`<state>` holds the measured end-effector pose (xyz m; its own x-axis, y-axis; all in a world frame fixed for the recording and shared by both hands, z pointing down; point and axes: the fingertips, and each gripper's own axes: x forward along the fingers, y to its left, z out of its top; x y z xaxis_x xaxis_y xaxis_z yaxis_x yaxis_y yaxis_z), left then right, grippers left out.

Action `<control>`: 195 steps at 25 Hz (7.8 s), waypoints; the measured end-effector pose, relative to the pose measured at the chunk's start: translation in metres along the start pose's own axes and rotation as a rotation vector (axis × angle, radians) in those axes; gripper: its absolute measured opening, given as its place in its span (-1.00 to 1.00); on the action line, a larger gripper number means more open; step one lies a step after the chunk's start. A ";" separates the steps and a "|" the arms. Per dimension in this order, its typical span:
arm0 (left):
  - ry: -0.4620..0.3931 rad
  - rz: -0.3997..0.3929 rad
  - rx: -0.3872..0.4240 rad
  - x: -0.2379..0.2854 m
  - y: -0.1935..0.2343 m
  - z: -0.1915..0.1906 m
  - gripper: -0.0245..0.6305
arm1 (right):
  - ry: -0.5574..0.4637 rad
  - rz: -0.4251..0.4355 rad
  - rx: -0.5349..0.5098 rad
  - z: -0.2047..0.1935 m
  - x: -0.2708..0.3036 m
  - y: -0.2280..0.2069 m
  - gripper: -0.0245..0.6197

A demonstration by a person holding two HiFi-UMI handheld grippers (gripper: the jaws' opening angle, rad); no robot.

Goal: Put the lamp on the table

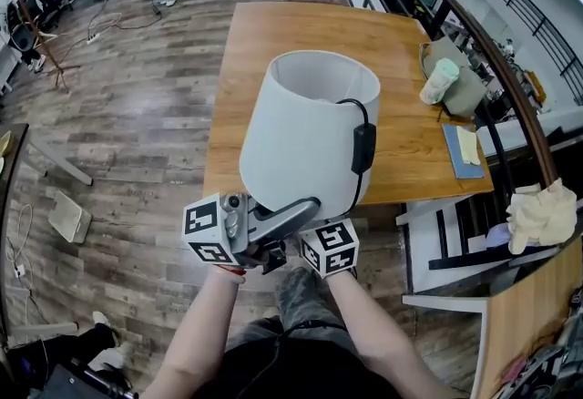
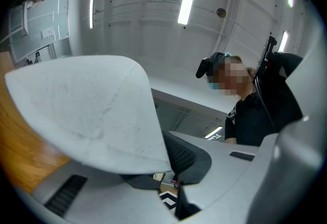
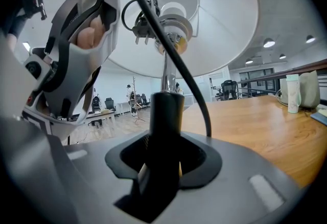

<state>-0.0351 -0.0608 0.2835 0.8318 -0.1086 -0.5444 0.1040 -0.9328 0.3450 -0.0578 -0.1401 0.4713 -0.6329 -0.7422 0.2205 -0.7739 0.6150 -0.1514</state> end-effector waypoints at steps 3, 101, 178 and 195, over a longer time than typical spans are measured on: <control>-0.002 0.007 0.005 0.008 0.023 0.004 -0.87 | 0.002 0.008 -0.001 0.005 0.014 -0.019 -0.43; 0.008 -0.007 -0.132 0.039 0.281 0.029 -0.92 | 0.034 -0.078 -0.028 0.016 0.168 -0.219 -0.37; 0.297 0.344 -0.006 -0.030 0.246 -0.075 -0.93 | 0.023 -0.083 -0.013 -0.001 0.063 -0.175 -0.90; 0.345 0.731 0.236 -0.066 0.254 -0.062 -0.93 | -0.029 -0.081 -0.076 0.028 0.022 -0.161 -0.90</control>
<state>-0.0296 -0.2690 0.4542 0.7694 -0.6380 0.0312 -0.6105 -0.7201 0.3298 0.0526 -0.2629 0.4740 -0.5699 -0.7968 0.2006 -0.8190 0.5705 -0.0610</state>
